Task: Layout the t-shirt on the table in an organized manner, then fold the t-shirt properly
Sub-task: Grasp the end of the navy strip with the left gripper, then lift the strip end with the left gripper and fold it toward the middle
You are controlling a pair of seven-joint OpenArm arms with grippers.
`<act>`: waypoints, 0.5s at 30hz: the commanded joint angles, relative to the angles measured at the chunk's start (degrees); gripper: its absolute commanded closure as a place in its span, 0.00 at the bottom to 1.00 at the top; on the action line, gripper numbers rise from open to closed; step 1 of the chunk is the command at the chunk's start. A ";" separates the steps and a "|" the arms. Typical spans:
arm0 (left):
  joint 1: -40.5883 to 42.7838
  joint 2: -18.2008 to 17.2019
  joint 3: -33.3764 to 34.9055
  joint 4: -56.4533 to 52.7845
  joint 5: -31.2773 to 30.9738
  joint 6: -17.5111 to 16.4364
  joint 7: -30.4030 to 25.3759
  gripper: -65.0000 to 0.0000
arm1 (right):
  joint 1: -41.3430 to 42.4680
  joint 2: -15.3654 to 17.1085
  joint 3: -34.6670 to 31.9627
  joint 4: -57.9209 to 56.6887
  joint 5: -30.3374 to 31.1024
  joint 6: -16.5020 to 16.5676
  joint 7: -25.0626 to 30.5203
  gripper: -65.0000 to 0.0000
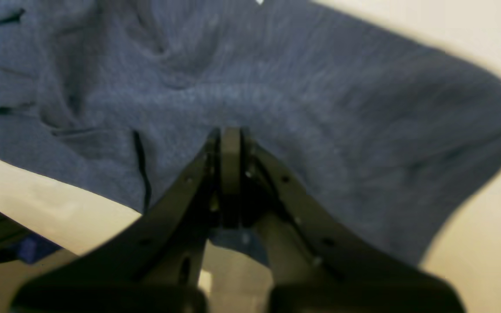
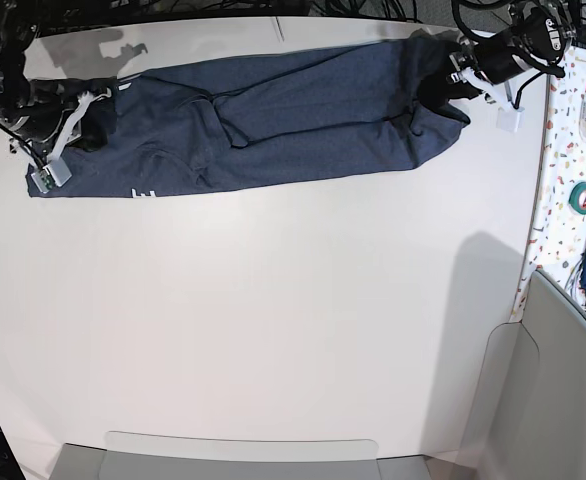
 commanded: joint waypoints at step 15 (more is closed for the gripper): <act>-2.69 -1.74 0.03 6.13 -1.64 -0.15 2.23 1.00 | -0.99 1.63 14.73 1.02 2.33 0.11 0.32 0.99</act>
